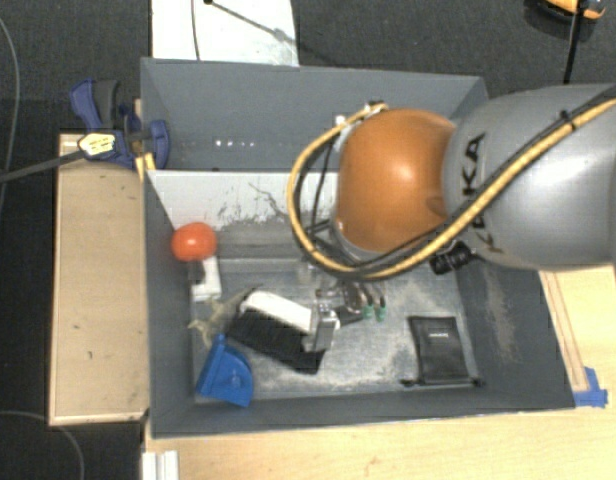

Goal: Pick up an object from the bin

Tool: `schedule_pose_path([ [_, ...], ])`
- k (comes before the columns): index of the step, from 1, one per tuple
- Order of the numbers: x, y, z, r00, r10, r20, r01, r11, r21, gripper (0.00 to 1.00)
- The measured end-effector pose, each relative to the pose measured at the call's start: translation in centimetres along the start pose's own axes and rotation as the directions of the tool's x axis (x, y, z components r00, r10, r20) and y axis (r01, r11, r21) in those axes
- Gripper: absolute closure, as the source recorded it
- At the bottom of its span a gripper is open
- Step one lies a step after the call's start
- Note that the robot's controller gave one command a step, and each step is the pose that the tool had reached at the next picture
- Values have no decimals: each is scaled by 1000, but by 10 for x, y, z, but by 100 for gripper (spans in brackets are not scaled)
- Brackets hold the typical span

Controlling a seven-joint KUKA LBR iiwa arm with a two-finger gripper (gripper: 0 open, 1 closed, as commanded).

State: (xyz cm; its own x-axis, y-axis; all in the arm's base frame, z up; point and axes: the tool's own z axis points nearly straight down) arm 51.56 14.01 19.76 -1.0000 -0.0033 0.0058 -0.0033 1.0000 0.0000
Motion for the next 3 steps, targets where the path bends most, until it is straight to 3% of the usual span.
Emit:
schedule_pose_path([
  [1, 0, 0, -3, 1000, 2, 4, -2, 1000, -1, 0],
  [2, -13, -4, -25, 1000, 24, 3, -24, 1000, -1, 0],
  [3, -26, -19, 13, 999, -48, 15, 48, 999, -2, 0],
])
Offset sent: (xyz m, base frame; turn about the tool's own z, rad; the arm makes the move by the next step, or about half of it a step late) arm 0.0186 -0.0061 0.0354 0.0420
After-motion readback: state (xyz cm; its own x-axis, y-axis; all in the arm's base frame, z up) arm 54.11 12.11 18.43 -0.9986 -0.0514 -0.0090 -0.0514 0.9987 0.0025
